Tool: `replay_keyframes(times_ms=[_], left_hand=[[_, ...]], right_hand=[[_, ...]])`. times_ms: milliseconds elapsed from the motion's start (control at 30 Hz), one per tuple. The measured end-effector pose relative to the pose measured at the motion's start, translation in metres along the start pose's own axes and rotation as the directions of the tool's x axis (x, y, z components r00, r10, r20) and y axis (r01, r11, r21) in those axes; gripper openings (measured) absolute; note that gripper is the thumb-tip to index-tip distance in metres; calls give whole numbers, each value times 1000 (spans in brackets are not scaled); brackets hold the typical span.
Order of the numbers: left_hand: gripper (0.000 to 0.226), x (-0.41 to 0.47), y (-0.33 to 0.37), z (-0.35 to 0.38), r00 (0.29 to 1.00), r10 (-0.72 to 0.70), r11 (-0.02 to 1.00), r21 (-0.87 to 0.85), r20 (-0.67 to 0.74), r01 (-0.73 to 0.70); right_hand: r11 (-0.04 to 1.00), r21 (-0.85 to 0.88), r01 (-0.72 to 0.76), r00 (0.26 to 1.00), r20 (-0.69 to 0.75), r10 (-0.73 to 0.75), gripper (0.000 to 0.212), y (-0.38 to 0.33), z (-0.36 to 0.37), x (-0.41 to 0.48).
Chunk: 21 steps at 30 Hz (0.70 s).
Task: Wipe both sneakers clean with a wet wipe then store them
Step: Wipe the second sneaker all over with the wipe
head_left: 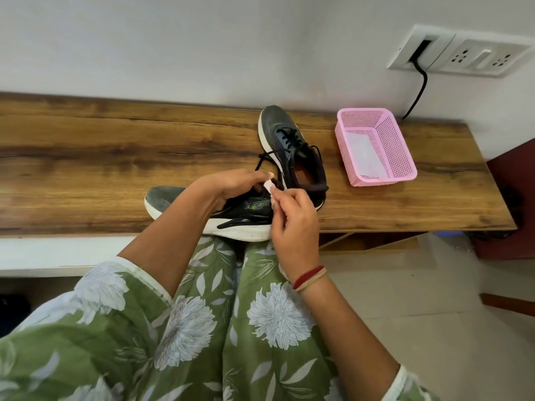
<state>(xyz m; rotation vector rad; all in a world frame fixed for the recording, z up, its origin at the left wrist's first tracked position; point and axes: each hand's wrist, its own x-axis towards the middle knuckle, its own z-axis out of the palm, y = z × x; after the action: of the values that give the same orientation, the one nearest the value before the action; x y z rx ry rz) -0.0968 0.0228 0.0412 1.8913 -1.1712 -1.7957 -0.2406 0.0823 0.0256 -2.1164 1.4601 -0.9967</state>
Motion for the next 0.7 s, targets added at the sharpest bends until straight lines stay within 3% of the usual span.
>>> replay_keyframes(times_ms=[133,267,367,433,533,567,700], left_hand=[[48,0,1,-1,1000,-9,1000,-12,25,9],[46,-5,5,-3,999,-10,999,45,50,8],[61,-12,9,-14,995,48,990,130,93,-60],[67,-18,13,-25,992,93,932,343,80,-115],[70,-17,9,-39,989,142,745,655,36,-131],[66,-15,5,-39,983,183,717,679,35,-157],[58,-10,-9,-28,952,305,815,514,10,-266]], right_hand=[[966,-136,221,973,95,-210,26,15,-12,-1],[993,-47,110,993,51,-107,24,18,-12,7],[994,35,105,992,71,-107,22,18,-12,-2],[990,142,-15,998,70,5,19,22,-18,-5],[963,219,-160,986,-17,168,17,21,-26,-2],[948,255,-193,976,-51,212,17,19,-27,0],[831,438,-344,913,-51,405,18,6,-16,2]])
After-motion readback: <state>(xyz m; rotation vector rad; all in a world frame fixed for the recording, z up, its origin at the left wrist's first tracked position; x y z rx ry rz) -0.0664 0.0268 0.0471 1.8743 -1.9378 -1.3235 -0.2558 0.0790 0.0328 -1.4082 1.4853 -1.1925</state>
